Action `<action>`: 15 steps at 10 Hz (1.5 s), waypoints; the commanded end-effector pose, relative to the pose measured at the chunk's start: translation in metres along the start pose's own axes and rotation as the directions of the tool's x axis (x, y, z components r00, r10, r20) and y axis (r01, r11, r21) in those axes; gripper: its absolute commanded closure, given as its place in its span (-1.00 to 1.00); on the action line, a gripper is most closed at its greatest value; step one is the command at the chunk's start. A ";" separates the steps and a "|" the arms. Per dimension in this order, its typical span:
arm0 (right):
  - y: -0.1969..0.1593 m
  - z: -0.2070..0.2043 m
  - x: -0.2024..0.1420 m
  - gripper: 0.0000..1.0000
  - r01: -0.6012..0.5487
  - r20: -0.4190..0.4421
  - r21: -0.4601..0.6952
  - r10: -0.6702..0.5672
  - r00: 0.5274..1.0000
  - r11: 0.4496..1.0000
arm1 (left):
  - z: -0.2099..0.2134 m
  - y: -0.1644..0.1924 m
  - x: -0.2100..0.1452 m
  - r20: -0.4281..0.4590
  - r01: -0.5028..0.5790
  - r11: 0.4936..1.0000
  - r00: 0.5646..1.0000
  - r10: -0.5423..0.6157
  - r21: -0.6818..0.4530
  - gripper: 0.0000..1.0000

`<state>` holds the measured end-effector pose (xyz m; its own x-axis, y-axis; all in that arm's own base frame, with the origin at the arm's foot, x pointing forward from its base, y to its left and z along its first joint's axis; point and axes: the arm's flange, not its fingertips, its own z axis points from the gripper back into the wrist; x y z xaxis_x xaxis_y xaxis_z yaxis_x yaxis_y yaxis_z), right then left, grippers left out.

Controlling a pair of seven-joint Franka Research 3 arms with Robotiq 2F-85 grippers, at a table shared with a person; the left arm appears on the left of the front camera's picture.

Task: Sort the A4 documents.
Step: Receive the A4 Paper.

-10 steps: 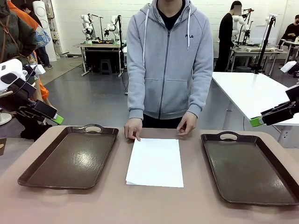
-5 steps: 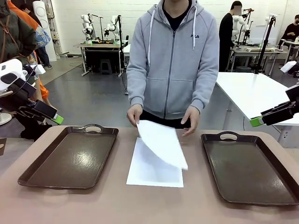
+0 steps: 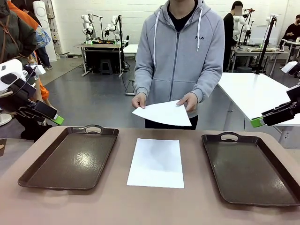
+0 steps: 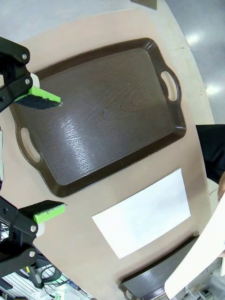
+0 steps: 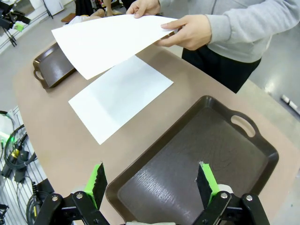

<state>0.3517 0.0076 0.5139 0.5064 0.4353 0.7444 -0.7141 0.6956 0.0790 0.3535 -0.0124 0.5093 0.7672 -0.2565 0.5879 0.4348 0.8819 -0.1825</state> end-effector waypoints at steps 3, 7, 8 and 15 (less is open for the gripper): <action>-0.001 -0.001 -0.001 -1.00 -0.001 0.002 0.008 0.001 1.000 1.000 | -0.001 0.001 0.000 0.002 -0.003 1.000 1.000 0.003 -0.008 -1.00; -0.001 -0.001 -0.001 -1.00 -0.001 0.002 0.008 0.001 1.000 1.000 | -0.001 0.001 0.000 0.002 -0.003 1.000 1.000 0.003 -0.008 -1.00; -0.001 -0.001 -0.001 -1.00 -0.001 0.002 0.008 0.001 1.000 1.000 | -0.001 0.001 0.000 0.002 -0.003 1.000 1.000 0.003 -0.008 -1.00; -0.001 -0.001 -0.001 -1.00 -0.001 0.002 0.008 0.001 1.000 1.000 | -0.001 0.001 0.000 0.002 -0.003 1.000 1.000 0.003 -0.008 -1.00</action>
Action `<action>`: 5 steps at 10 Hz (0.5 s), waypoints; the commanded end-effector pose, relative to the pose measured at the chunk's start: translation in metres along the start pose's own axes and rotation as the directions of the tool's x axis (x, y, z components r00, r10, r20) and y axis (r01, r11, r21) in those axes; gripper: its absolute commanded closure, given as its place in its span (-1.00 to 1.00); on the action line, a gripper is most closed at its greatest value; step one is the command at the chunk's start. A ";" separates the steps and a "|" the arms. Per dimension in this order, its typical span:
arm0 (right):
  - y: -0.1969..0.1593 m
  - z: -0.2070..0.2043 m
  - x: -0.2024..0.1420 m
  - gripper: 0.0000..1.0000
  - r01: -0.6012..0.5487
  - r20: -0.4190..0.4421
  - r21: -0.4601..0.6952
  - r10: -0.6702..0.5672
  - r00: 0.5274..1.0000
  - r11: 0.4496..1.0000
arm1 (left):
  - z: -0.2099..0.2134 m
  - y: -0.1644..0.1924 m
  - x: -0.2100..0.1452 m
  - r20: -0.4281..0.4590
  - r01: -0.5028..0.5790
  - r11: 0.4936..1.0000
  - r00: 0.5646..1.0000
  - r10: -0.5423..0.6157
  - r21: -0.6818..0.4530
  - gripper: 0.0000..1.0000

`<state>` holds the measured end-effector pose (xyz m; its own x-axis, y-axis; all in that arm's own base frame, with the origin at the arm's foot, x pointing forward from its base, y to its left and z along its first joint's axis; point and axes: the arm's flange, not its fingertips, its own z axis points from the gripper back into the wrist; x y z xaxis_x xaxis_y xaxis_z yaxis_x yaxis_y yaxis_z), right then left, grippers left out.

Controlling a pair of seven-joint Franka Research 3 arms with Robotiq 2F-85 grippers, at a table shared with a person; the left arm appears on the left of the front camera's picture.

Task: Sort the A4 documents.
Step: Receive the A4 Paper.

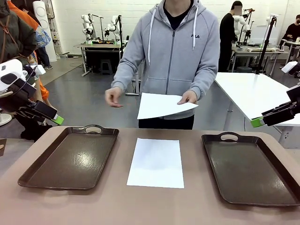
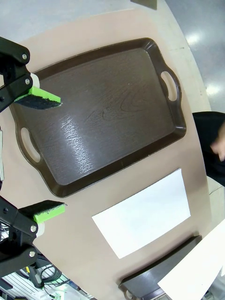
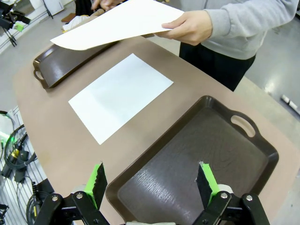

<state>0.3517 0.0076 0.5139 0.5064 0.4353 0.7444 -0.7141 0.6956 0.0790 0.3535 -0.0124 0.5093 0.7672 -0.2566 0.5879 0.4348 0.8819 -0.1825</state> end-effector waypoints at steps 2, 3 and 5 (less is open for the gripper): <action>-0.001 -0.001 -0.001 -1.00 -0.001 0.002 0.008 0.001 1.000 1.000 | -0.001 0.001 0.000 0.002 -0.003 1.000 1.000 0.003 -0.008 -1.00; -0.001 -0.001 -0.001 -1.00 -0.001 0.002 0.008 0.001 1.000 1.000 | -0.001 0.001 0.000 0.002 -0.003 1.000 1.000 0.003 -0.008 -1.00; -0.001 -0.001 -0.001 -1.00 -0.001 0.002 0.008 0.001 1.000 1.000 | -0.001 0.001 0.000 0.002 -0.003 1.000 1.000 0.003 -0.008 -1.00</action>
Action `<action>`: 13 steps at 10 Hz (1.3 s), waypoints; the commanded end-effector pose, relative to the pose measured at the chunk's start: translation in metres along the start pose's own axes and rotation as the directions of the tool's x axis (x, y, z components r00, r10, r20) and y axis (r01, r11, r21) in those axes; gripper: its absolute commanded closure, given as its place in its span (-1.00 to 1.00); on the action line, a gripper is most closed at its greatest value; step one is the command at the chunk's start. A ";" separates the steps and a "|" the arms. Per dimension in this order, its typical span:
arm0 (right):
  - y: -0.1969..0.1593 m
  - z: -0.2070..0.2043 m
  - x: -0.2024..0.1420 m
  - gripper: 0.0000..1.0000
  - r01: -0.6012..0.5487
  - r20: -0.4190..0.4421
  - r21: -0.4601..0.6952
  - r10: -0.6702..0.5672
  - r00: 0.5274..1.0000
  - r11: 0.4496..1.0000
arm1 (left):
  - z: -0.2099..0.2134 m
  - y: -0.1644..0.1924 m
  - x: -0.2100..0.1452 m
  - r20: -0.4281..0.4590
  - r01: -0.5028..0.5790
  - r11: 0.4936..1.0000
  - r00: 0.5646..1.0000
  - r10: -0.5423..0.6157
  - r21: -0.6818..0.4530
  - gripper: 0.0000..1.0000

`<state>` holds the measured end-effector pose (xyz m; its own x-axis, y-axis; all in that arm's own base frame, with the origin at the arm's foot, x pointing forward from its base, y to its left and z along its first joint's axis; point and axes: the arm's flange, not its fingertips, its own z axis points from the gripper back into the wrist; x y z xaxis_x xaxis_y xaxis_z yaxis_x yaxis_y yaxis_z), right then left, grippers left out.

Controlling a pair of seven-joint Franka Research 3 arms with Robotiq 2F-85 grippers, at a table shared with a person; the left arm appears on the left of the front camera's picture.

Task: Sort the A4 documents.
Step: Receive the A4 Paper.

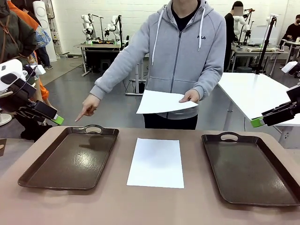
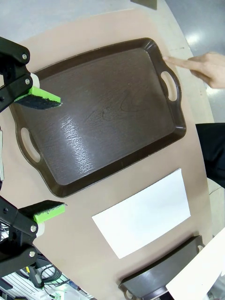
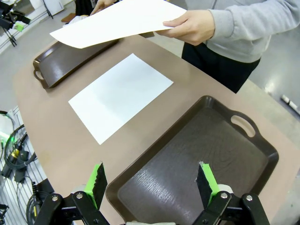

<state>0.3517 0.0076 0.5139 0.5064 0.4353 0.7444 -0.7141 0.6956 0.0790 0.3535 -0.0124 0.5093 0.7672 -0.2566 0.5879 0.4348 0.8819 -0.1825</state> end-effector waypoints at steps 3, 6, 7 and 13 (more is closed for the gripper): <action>-0.001 -0.001 -0.001 -1.00 -0.001 0.002 0.008 0.001 1.000 1.000 | -0.001 0.001 0.000 0.002 -0.003 1.000 1.000 0.003 -0.008 -1.00; -0.001 -0.001 -0.001 -1.00 -0.001 0.002 0.008 0.001 1.000 1.000 | -0.001 0.001 0.000 0.002 -0.003 1.000 1.000 0.003 -0.008 -1.00; -0.001 -0.001 -0.001 -1.00 -0.001 0.002 0.008 0.001 1.000 1.000 | -0.001 0.001 0.000 0.002 -0.003 1.000 1.000 0.003 -0.008 -1.00; -0.001 -0.001 -0.001 -1.00 -0.001 0.002 0.008 0.001 1.000 1.000 | -0.001 0.001 0.000 0.002 -0.003 1.000 1.000 0.003 -0.008 -1.00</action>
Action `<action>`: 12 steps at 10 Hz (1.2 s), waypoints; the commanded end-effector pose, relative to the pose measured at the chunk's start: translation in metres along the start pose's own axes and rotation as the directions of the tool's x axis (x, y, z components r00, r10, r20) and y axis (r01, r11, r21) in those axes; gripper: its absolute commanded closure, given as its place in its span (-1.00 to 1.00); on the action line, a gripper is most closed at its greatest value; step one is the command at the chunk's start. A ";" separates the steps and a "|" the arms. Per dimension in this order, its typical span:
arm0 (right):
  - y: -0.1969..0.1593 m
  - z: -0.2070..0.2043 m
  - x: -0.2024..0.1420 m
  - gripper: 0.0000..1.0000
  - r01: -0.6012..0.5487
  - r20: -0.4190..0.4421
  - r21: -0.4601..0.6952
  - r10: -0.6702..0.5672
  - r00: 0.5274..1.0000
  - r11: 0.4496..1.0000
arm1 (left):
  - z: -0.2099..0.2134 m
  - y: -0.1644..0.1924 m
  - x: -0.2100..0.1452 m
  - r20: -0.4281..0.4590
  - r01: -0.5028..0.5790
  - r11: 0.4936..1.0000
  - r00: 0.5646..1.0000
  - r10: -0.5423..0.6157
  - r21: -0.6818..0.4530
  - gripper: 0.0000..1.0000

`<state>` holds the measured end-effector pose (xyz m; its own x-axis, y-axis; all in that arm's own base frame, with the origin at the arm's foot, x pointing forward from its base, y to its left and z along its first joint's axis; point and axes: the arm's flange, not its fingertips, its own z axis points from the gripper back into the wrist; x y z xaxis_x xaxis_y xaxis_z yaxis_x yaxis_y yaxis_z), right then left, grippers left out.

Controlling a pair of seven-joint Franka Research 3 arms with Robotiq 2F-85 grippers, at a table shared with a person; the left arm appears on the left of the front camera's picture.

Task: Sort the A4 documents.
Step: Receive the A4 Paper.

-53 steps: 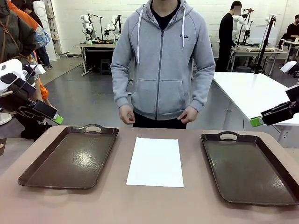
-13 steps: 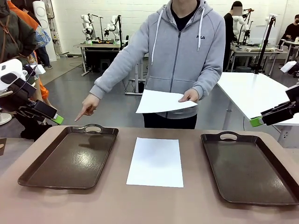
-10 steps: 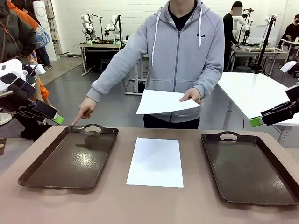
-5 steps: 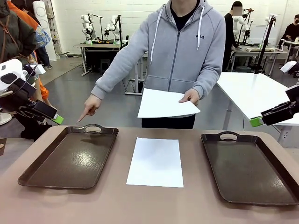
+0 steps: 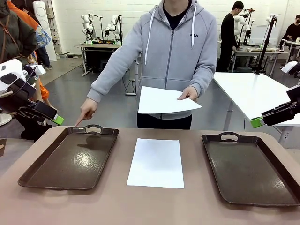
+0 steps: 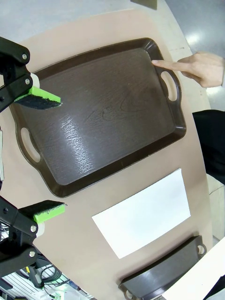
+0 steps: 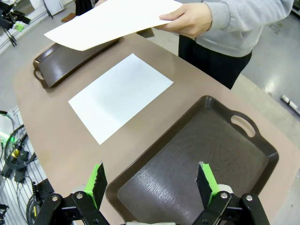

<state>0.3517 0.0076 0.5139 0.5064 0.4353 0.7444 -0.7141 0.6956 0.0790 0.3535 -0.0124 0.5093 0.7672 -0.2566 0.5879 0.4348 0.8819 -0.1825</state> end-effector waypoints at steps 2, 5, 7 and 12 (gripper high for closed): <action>-0.001 -0.001 -0.001 -1.00 -0.001 0.002 0.008 0.001 1.000 1.000 | -0.001 0.001 0.000 0.002 -0.003 1.000 1.000 0.003 -0.008 -1.00; -0.001 -0.001 -0.001 -1.00 -0.001 0.002 0.008 0.001 1.000 1.000 | -0.001 0.001 0.000 0.002 -0.003 1.000 1.000 0.003 -0.008 -1.00; -0.001 -0.001 -0.001 -1.00 -0.001 0.002 0.008 0.001 1.000 1.000 | 0.000 0.000 0.000 0.000 0.000 1.000 1.000 0.000 0.000 -1.00; -0.001 -0.001 -0.001 -1.00 -0.001 0.002 0.008 0.001 1.000 1.000 | -0.079 -0.016 0.068 -0.142 -0.333 0.889 0.942 0.302 -0.315 -1.00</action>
<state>0.3516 0.0076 0.5142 0.5060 0.4359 0.7443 -0.7136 0.6963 0.0774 0.4125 -0.0675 0.4852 0.9089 -0.0706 0.4109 0.3061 0.7821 -0.5427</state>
